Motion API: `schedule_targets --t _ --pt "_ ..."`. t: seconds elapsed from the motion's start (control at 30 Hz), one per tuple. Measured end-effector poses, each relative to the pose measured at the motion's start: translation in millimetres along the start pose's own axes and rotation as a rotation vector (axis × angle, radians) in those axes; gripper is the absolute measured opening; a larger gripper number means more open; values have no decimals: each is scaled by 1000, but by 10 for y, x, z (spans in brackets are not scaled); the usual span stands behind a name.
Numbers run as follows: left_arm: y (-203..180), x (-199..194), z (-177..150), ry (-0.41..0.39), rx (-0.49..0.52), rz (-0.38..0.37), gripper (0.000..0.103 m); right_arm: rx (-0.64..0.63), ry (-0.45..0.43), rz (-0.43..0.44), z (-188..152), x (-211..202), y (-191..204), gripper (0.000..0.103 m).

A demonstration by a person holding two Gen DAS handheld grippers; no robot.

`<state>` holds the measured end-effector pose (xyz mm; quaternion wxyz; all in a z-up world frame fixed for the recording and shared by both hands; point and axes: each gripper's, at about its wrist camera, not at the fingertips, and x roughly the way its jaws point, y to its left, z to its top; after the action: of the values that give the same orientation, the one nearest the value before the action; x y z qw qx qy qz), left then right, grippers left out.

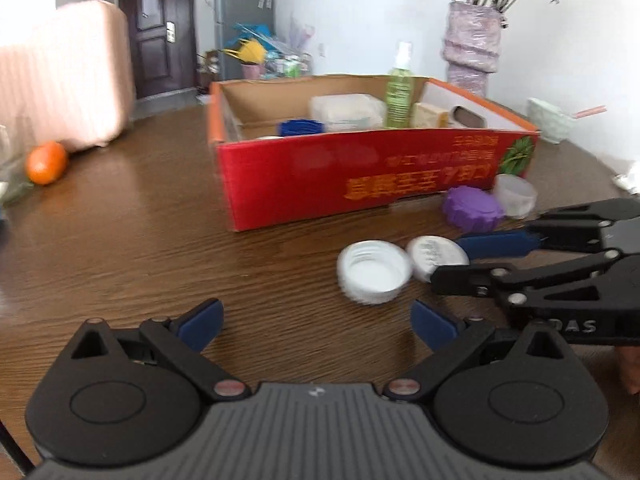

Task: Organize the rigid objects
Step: 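Grasp the white bottle cap with the left tool while the right tool grasps the round white lid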

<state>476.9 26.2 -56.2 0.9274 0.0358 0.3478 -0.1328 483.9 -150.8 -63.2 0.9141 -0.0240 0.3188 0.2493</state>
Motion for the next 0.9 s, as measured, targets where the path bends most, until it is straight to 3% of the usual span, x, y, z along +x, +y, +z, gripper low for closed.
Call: schedule_targets --t 0.1,0.23,0.3,0.33,0.4,0.63,0.67,0.7,0.77,0.9 --pt "-54 82 60 -11 -13 -36 88 40 -6 -27 0 -39 -122 35" --pt "-221 135 88 -46 27 -32 51 5 -21 -78 -26 -87 -112 35" --pt "-268 138 90 -56 22 -47 42 -16 -28 -76 -30 -98 -73 34" --pt "-287 150 92 -59 18 -43 42 -24 -31 -74 -33 -105 -56 33" --pt "-292 145 91 -59 11 -45 41 -27 -37 -71 -32 -120 -49 15" --pt "-194 -139 29 -87 -77 -25 41 -25 -43 -67 -27 -137 -62 18" --pt "-177 -226 3 -103 -89 -29 41 -23 -45 -60 -23 -133 -60 25" --pt "-158 -313 -26 -113 -102 -26 41 -20 -46 -49 -16 -123 -54 42" --pt "-111 -472 -83 -119 -133 -6 41 -9 -28 -8 11 -61 -40 62" --pt "-4 -745 -204 -120 -193 23 41 -46 13 -54 90 107 77 50"
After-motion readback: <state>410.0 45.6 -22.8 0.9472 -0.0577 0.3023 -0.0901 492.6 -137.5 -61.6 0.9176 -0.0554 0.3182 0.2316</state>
